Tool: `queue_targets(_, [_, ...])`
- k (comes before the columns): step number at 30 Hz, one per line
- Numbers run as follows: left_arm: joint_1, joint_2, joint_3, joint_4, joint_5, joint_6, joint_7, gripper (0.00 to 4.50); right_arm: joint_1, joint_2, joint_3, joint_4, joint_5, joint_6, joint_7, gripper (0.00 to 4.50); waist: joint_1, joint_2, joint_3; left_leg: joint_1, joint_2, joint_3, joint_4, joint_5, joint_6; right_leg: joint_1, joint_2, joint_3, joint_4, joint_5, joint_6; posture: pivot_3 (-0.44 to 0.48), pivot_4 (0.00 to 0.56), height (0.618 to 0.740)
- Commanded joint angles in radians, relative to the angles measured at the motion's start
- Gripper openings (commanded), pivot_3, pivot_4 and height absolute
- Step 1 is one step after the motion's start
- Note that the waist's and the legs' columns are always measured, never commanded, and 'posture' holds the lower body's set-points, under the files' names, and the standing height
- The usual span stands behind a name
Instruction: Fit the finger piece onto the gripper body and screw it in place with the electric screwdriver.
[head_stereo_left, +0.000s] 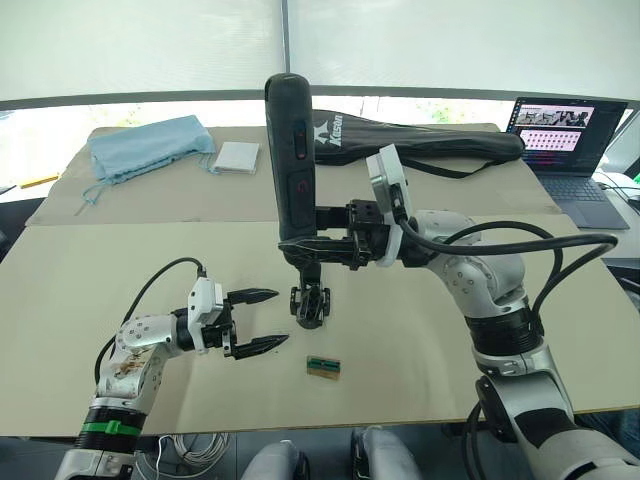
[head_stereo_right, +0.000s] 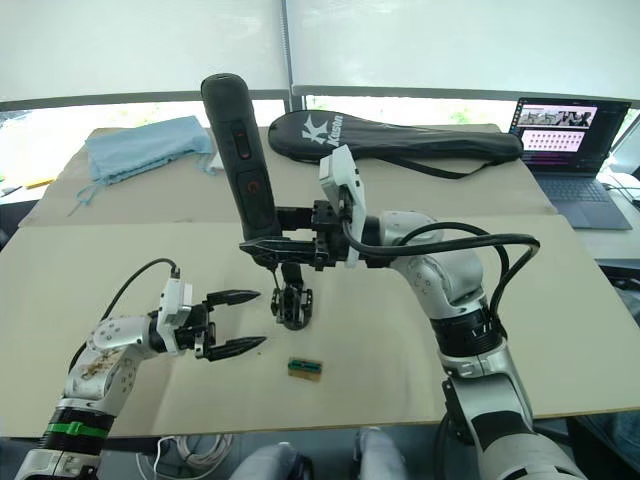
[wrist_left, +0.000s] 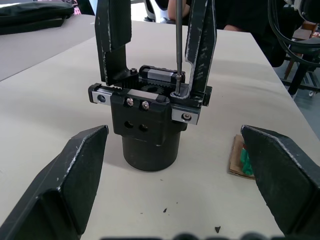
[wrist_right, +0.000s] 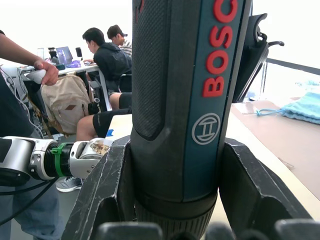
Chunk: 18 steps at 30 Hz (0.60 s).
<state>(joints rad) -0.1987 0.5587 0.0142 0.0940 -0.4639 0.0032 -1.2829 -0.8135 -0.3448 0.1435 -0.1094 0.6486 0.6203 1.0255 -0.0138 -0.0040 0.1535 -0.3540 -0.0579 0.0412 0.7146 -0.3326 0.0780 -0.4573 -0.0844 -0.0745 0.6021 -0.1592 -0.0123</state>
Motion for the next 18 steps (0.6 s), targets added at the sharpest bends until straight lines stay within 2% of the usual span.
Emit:
queue_targets(1, [0.000, -0.001, -0.001, -0.038, 0.002, -0.010, 0.005, 4.50, -0.019, -0.001, -0.019, -0.021, 0.011, -0.008, 0.012, 1.92, 0.000, 0.000, 0.000, 0.000, 0.000, 0.000, 0.000, 0.000, 0.000, 0.000, 0.000, 0.000, 0.000, 0.000, 0.000, 0.000, 0.150, 0.740])
queue_targets(18, [0.011, -0.002, -0.005, -0.052, -0.001, -0.007, 0.017, 4.50, -0.020, 0.015, -0.017, -0.004, -0.026, -0.034, 0.011, 1.92, 0.000, 0.000, 0.000, 0.000, 0.000, 0.000, 0.000, 0.000, 0.000, 0.000, 0.000, 0.001, 0.000, 0.000, 0.000, 0.000, 0.150, 0.740])
